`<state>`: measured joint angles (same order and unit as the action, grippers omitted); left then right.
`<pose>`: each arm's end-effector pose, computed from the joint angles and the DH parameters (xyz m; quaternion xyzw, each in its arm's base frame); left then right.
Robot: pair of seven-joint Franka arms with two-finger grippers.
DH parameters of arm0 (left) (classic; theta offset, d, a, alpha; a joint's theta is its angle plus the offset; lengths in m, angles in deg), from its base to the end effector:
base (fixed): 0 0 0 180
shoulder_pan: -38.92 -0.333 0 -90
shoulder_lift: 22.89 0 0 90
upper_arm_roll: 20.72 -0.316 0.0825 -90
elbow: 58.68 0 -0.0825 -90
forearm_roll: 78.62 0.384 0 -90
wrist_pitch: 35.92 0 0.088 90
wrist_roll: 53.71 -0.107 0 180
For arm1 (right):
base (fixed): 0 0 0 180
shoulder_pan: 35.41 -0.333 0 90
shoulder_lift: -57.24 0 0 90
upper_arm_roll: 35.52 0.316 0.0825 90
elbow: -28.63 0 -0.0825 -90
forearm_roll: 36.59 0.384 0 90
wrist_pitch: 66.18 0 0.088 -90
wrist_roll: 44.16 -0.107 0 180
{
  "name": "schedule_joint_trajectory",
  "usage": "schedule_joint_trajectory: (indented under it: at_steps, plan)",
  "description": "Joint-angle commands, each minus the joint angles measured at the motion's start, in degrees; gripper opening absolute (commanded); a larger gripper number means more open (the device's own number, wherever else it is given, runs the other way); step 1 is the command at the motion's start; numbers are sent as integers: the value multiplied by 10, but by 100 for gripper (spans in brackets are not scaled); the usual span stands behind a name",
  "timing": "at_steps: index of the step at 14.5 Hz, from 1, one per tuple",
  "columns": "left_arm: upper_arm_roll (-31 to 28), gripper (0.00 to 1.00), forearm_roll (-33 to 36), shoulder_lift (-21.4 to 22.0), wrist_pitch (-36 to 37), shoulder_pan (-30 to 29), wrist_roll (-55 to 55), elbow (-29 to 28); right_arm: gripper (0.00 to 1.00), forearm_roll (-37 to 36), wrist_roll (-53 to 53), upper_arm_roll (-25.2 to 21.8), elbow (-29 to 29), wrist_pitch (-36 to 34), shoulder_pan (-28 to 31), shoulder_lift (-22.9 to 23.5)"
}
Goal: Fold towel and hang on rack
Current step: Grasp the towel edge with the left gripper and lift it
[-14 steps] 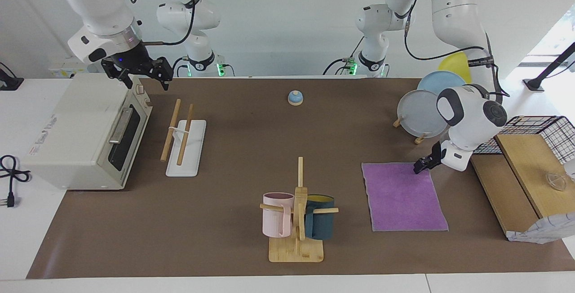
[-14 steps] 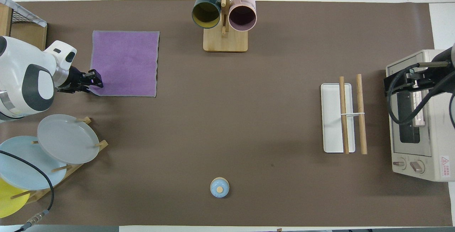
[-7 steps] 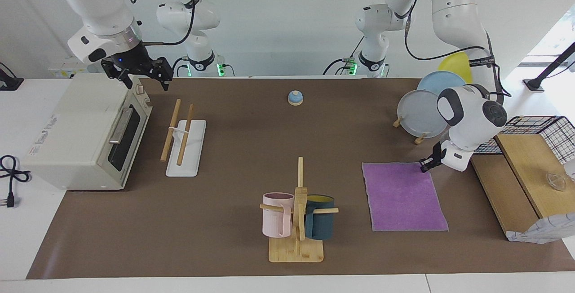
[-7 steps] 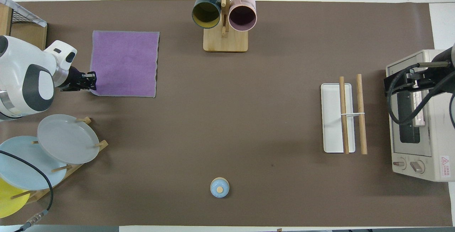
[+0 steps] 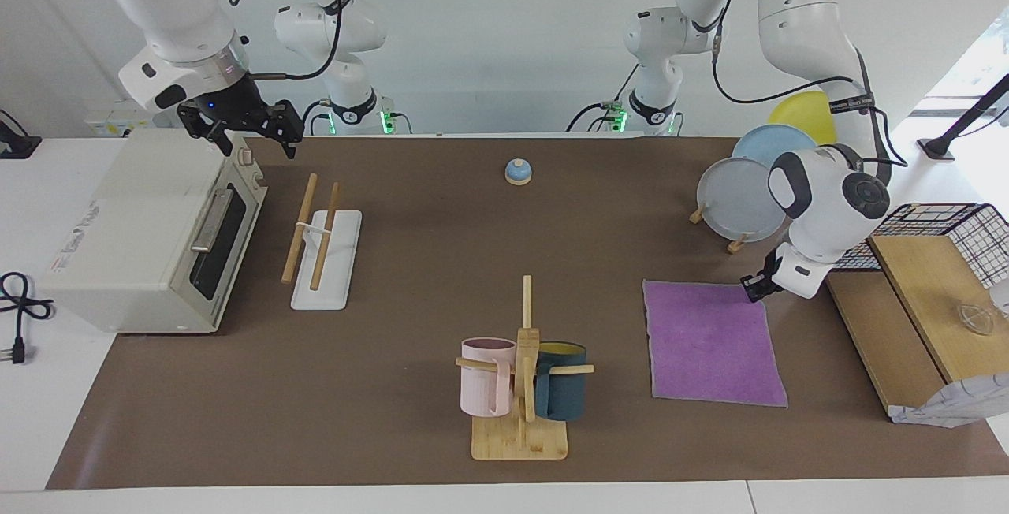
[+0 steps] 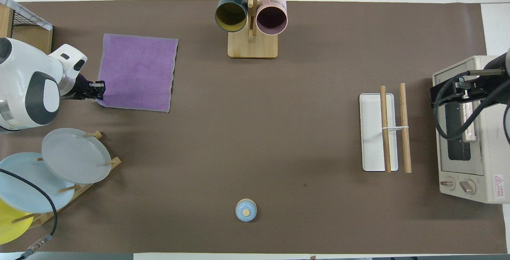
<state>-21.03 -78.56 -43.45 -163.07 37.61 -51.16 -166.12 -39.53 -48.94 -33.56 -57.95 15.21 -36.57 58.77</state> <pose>0.6278 0.0176 0.3202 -0.9993 -0.0359 0.0074 0.0014 0.5464 0.0234 0.6254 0.9978 -0.0168 -0.0567 0.0291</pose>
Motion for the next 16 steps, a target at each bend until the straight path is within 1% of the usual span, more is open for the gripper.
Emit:
schedule_joint_trajectory:
  at_steps: [1, 3, 5, 9, 11, 13, 15, 16]
  plan:
    - [-5, 0, 19, 35, 26, 28, -8, -4, 100, 12, 11, 5, -16, 7, 11, -13]
    - [-5, 0, 19, 52, 42, 41, -8, -5, 100, 12, 11, 6, -16, 7, 11, -13]
    - [-5, 0, 34, 63, 45, 70, -8, -5, 100, 12, 11, 5, -16, 7, 11, -13]
    - [-5, 0, 81, 75, 50, 163, -5, -4, 100, 12, 11, 6, -16, 7, 11, -13]
    - [-6, 0, 83, 77, 46, 210, 5, -10, 100, 12, 11, 5, -16, 7, 11, -13]
    - [-6, 0, 92, 87, 25, 247, 43, -45, 100, 12, 11, 6, -16, 7, 11, -13]
    - [-5, 0, 120, 78, -30, 264, 109, -86, 100, 12, 11, 6, -16, 7, 11, -13]
    - [-4, 4, 122, 78, -40, 265, 121, -99, 100, 12, 11, 6, -16, 6, 11, -13]
